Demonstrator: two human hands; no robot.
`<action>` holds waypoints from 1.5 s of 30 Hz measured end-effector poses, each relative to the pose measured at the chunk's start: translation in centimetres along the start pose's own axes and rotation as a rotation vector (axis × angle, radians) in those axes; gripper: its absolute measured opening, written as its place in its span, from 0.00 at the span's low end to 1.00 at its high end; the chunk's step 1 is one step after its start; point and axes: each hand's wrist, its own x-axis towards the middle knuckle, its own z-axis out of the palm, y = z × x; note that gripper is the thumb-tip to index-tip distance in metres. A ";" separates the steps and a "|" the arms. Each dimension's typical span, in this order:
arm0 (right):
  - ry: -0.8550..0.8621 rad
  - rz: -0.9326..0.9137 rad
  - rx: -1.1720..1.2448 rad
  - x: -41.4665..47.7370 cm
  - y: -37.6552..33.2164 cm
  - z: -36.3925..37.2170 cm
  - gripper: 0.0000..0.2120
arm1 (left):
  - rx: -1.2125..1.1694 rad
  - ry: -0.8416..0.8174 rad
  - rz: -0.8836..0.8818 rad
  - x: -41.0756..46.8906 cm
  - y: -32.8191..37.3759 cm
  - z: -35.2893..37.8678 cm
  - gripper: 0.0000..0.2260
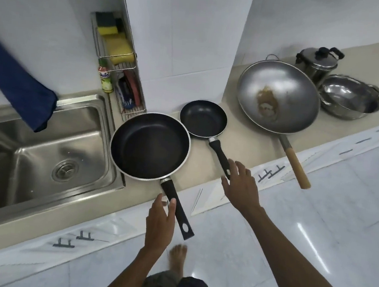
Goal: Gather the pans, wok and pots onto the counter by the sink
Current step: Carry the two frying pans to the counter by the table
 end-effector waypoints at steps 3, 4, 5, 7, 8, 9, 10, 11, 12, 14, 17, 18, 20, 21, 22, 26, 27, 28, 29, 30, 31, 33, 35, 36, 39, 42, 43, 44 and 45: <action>-0.060 0.064 0.203 3.6 0.1 0.8 0.27 | -0.189 -0.020 -0.157 0.6 1.3 1.4 0.28; -0.079 0.075 0.258 4.7 0.2 1.2 0.27 | -0.213 -0.025 -0.187 0.9 1.7 1.8 0.27; -0.095 0.080 0.300 5.6 0.4 1.5 0.27 | -0.232 -0.029 -0.212 1.2 2.2 2.1 0.26; -0.118 0.093 0.379 6.9 0.7 2.2 0.27 | -0.280 -0.020 -0.251 1.5 3.0 2.5 0.26; -0.128 0.098 0.418 7.5 0.8 2.4 0.26 | -0.298 -0.004 -0.270 1.6 3.2 2.7 0.25; -0.137 0.103 0.453 8.1 0.9 2.6 0.26 | -0.308 0.017 -0.288 1.7 3.5 2.8 0.24; -0.144 0.109 0.485 8.7 1.0 2.7 0.25 | -0.318 0.036 -0.297 1.8 3.7 2.9 0.23; -0.156 0.122 0.512 9.3 1.1 3.0 0.24 | -0.343 0.052 -0.303 1.9 4.0 3.1 0.23; -0.169 0.146 0.538 9.7 1.1 3.1 0.22 | -0.375 0.059 -0.309 2.0 4.3 3.2 0.23; -0.239 0.230 0.643 10.6 1.0 3.2 0.18 | -0.453 0.094 -0.361 2.1 5.2 3.9 0.20; -0.388 0.388 0.953 11.4 1.1 3.5 0.13 | -0.492 0.163 -0.457 2.3 5.9 4.5 0.16; -0.443 0.411 1.028 11.5 1.4 3.6 0.13 | -0.501 0.173 -0.484 2.3 6.1 4.7 0.19; -0.523 0.418 1.095 11.5 2.0 3.8 0.15 | -0.532 0.199 -0.540 2.1 6.4 5.2 0.24; -0.531 0.416 1.098 11.5 2.4 3.9 0.16 | -0.529 0.223 -0.557 2.1 6.5 5.4 0.24; -0.515 0.413 1.084 11.5 2.7 3.9 0.17 | -0.500 0.256 -0.569 2.0 6.7 5.6 0.25; -0.415 0.328 0.935 11.7 3.9 3.3 0.22 | -0.345 0.397 -0.560 1.1 7.7 6.6 0.27; -0.393 0.303 0.903 11.5 4.3 3.2 0.23 | -0.334 0.409 -0.560 0.6 7.7 6.9 0.27; -0.377 0.272 0.871 11.3 4.6 3.0 0.24 | -0.335 0.421 -0.561 0.0 7.6 7.1 0.27; -0.364 0.244 0.846 10.8 5.0 2.9 0.24 | -0.338 0.427 -0.562 -0.7 7.4 7.4 0.26; -0.353 0.215 0.828 10.4 5.3 2.8 0.24 | -0.342 0.435 -0.561 -1.5 7.3 7.5 0.26; -0.346 0.182 0.812 10.0 5.4 2.6 0.24 | -0.344 0.450 -0.560 -2.3 7.2 7.5 0.26; -0.345 0.117 0.772 8.9 5.2 2.3 0.23 | -0.338 0.485 -0.566 -4.0 6.7 7.4 0.26; -0.351 0.053 0.749 7.7 4.2 2.0 0.22 | -0.343 0.526 -0.584 -5.8 5.6 6.7 0.27; -0.356 0.023 0.744 7.1 3.4 1.8 0.21 | -0.351 0.550 -0.592 -6.7 4.8 6.2 0.27; -0.380 -0.069 0.727 4.6 0.4 1.4 0.19 | -0.387 0.623 -0.616 -9.5 2.3 3.6 0.28; -0.409 -0.160 0.743 1.4 -3.6 1.0 0.15 | -0.400 0.697 -0.637 -12.9 -1.0 0.3 0.28; -0.424 -0.192 0.753 0.2 -5.3 1.0 0.15 | -0.404 0.730 -0.650 -14.3 -2.3 -1.0 0.28; -0.438 -0.219 0.766 -1.2 -7.0 1.1 0.15 | -0.413 0.762 -0.662 -15.8 -3.6 -2.4 0.28; -0.449 -0.244 0.775 -2.7 -8.8 1.3 0.16 | -0.419 0.791 -0.674 -17.3 -5.0 -3.8 0.27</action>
